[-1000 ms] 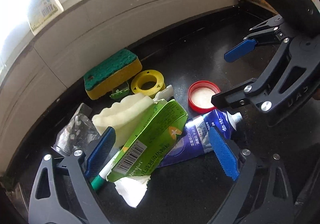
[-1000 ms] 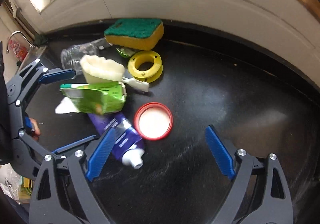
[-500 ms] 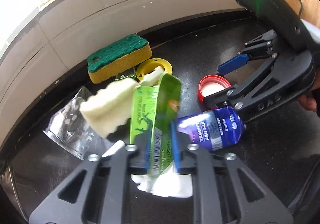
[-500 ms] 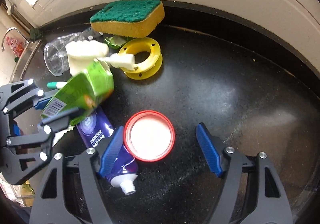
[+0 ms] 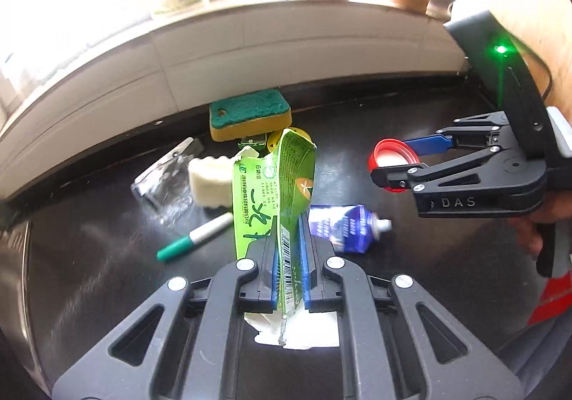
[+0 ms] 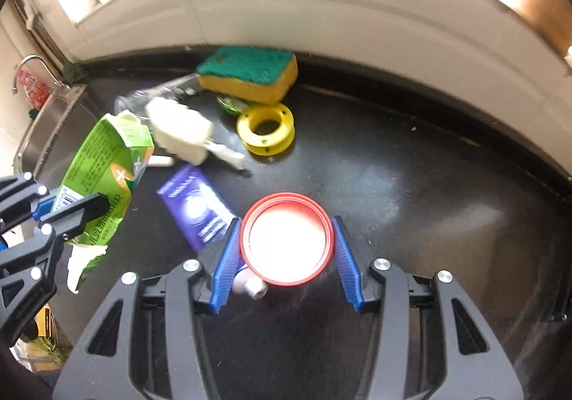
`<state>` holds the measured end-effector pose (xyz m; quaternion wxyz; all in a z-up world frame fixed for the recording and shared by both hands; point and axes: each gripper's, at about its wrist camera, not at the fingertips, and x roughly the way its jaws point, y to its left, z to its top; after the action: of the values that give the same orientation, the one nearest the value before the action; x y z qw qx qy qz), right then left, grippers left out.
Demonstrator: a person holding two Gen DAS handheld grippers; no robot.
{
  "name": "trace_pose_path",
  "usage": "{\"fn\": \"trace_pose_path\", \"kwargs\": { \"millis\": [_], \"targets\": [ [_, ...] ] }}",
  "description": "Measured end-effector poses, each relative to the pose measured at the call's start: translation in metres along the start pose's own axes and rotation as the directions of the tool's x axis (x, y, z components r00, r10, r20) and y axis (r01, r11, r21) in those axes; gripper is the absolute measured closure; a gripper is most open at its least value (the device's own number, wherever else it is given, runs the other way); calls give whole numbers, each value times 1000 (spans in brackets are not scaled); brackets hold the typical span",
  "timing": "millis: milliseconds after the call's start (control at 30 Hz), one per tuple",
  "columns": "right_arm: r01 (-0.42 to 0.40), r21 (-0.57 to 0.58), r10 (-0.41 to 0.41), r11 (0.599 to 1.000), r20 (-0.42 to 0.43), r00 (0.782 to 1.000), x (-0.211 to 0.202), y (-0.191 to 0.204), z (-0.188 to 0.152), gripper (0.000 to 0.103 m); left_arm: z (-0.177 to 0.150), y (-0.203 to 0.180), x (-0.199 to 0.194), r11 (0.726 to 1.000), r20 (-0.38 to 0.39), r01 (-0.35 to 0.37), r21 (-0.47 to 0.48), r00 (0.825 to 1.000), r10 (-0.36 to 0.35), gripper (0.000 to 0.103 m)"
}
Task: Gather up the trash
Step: 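Grasp the green carton with the left tool while the right tool grasps the red lid, then carry green carton and red lid to the yellow bin and release both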
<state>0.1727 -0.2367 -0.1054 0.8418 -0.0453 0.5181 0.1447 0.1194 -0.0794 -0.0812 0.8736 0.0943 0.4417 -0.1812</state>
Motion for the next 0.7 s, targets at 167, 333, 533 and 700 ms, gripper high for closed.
{"fn": "trace_pose_path", "kwargs": {
  "millis": [167, 333, 533, 700],
  "targets": [
    [1, 11, -2, 1000, 41, 999, -43, 9, -17, 53, -19, -15, -30, 1000, -13, -11, -28, 1000, 10, 95],
    [5, 20, -7, 1000, 55, 998, -64, 18, -43, 53, -33, -23, -45, 999, -15, -17, -51, 1000, 16, 95],
    [7, 22, -9, 1000, 73, 997, -74, 25, -53, 53, -40, -26, -59, 998, -3, -36, -54, 999, 36, 95],
    [-9, -28, 12, 1000, 107, 994, -87, 42, -43, 53, -41, -14, -75, 991, 24, -78, -106, 996, 81, 95]
  ]
}}
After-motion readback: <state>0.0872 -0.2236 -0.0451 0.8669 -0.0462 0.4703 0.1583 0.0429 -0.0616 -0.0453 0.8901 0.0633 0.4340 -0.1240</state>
